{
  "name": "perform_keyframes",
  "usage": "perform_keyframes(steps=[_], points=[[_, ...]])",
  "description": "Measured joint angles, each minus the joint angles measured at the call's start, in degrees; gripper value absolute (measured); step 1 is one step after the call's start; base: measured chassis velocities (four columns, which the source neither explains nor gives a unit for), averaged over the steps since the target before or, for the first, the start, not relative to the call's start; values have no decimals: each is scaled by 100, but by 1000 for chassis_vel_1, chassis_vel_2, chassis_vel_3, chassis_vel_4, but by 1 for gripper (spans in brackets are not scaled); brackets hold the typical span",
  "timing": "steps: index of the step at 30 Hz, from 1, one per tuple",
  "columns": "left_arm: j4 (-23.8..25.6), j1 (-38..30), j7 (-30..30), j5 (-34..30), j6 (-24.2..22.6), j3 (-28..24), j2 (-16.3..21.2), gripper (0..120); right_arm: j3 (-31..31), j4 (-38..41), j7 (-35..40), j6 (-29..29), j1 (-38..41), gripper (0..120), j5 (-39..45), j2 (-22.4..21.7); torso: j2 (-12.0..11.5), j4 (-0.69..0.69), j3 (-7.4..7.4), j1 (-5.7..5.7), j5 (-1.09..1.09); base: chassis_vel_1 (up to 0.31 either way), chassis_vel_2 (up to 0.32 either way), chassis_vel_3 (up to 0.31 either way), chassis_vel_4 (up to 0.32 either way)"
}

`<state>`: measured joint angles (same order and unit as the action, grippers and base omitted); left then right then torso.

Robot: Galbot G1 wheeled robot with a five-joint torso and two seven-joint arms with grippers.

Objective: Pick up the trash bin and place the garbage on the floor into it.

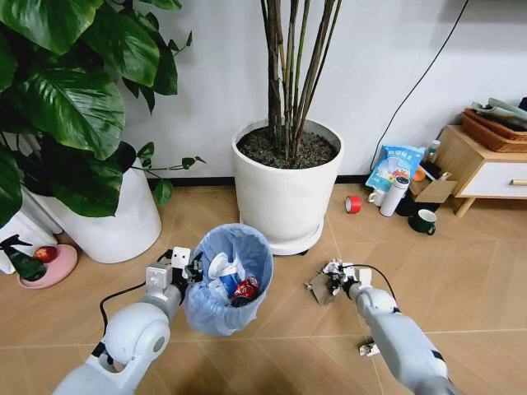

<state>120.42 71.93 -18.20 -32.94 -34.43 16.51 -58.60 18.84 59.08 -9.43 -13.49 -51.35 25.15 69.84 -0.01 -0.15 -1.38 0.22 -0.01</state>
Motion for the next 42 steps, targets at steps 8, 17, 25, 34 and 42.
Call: perform_keyframes(steps=[8,17,25,34,42], points=[[-34,-89,-73,-182,-100,-34,62,0,167,2146,356,-358,-612,0,544,-540,0,3,0,0,-4,0,0,0,0],[-56,-201,-175,-645,-257,-28,246,0,389,4652,627,-535,-1368,0,866,-1088,1,1,1,0,-6,0,0,0,0],[52,-354,-442,-1185,-398,-55,440,0,180,5867,706,-757,-1140,0,1333,-1343,1,3,0,0,-4,0,0,0,0],[-146,-667,-480,-1324,-499,-327,408,0,137,6825,716,-936,-766,0,2036,-1709,1,1,0,0,-4,0,0,0,0],[-253,-805,-453,-1421,-581,-497,454,0,-104,7107,600,-1032,-636,0,2226,-1742,1,3,0,0,-4,0,0,0,0]])
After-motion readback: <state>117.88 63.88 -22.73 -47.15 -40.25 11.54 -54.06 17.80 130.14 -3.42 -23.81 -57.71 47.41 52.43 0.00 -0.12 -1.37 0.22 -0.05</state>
